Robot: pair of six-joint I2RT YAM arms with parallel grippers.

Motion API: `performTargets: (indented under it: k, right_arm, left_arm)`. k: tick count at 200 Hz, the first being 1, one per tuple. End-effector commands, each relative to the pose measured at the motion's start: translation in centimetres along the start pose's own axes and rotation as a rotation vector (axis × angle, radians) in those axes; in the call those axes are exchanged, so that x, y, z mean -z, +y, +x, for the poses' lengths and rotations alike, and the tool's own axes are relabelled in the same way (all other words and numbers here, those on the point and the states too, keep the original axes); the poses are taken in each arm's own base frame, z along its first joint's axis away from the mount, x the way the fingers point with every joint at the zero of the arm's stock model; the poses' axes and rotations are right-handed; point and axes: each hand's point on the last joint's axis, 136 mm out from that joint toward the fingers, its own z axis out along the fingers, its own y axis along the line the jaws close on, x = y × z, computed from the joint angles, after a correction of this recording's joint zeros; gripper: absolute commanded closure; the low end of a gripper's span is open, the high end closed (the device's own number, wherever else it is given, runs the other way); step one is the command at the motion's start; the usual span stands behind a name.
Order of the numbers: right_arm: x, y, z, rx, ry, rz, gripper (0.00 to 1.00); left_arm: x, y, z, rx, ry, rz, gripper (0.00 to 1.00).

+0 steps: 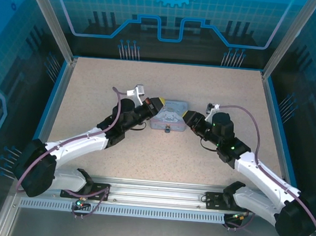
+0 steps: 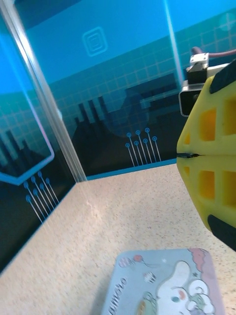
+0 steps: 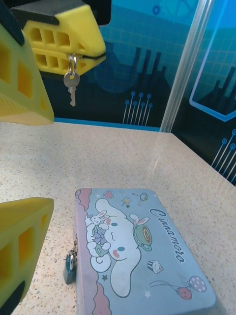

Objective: Unlock a padlock with a key

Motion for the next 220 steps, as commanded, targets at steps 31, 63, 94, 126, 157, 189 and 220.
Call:
performTargets:
  k: [31,63,94,126,157,189,220]
  right_arm:
    - [-0.4,6.2,-0.4,0.067,0.051,-0.268,0.62]
    - [-1.3,8.0,-0.5,0.070,0.057,-0.326,0.62]
    - [-1.7,9.2,-0.6,0.078,0.051,-0.364,0.62]
    - [-2.0,9.6,-0.5,0.079,0.053,-0.373,0.62]
    - [-2.3,9.7,-0.5,0.077,0.052,-0.370,0.62]
    - [-2.6,9.5,-0.6,0.076,0.050,-0.361,0.64]
    - [-2.9,9.3,-0.6,0.069,0.052,-0.353,0.66]
  left_arm:
    - [0.1,-4.8,-1.0,-0.167,-0.036,0.189,1.00]
    - [-0.6,-4.6,-0.6,-0.157,-0.037,0.194,1.00]
    - [-1.1,-4.4,-0.3,-0.146,-0.035,0.195,1.00]
    - [-1.4,-4.4,-0.1,-0.141,-0.033,0.197,1.00]
    - [-1.6,-4.5,-0.1,-0.125,-0.039,0.205,1.00]
    - [-1.6,-4.7,-0.1,-0.109,-0.042,0.215,1.00]
    - [-1.6,-4.8,-0.1,-0.103,-0.045,0.219,1.00]
